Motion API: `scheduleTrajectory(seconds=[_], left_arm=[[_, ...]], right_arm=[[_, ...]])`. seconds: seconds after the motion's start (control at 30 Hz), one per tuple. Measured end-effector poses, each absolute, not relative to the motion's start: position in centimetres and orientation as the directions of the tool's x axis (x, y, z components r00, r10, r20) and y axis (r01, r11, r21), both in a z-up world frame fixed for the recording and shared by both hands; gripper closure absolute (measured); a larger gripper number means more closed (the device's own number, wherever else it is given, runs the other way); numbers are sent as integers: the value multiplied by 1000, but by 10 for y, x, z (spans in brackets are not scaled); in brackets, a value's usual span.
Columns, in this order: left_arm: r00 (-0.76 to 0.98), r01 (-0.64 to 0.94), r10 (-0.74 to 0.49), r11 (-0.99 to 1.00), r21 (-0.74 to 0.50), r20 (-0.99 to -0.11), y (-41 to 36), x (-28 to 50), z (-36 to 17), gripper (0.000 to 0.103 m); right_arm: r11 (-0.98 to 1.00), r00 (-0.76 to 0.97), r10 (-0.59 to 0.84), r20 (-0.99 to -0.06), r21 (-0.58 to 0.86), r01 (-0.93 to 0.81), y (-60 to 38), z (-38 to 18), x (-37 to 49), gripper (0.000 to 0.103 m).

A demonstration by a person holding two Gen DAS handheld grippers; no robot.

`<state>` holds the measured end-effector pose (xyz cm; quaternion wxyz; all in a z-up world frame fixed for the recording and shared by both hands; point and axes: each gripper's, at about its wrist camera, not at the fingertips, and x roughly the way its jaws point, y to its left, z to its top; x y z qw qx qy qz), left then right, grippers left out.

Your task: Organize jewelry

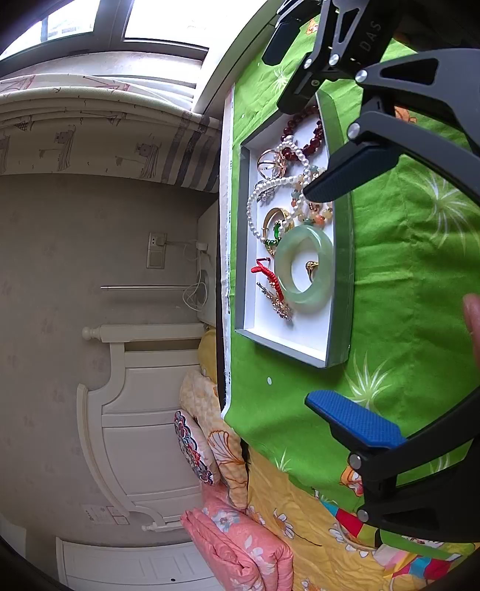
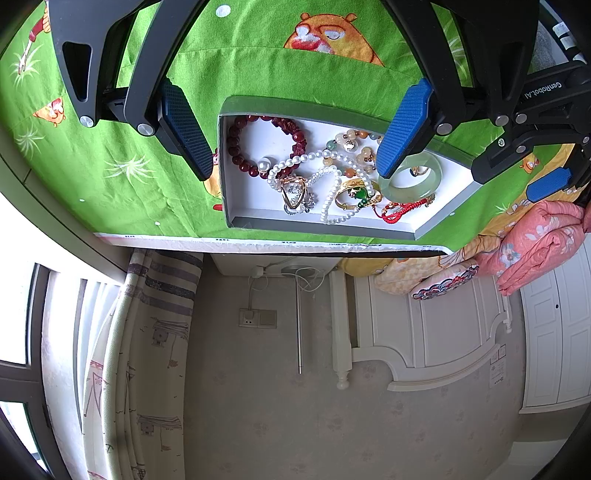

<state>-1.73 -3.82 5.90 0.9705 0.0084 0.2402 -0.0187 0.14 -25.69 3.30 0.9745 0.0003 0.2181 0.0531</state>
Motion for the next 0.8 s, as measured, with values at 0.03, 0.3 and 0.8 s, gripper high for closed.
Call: scheduleTrajectory(seconds=[0.03, 0.3, 0.8], left_arm=[[884, 42, -33, 999, 7, -466, -38, -17, 59, 2], [893, 45, -30, 999, 23, -449, -42, -22, 62, 2], [895, 14, 1, 999, 29, -447, -41, -24, 63, 2]], right_arm=[[994, 900, 103, -425, 24, -103, -257, 33, 1, 17], [995, 899, 100, -427, 23, -100, -258, 33, 1, 17], [995, 899, 100, -427, 22, -100, -257, 33, 1, 17]])
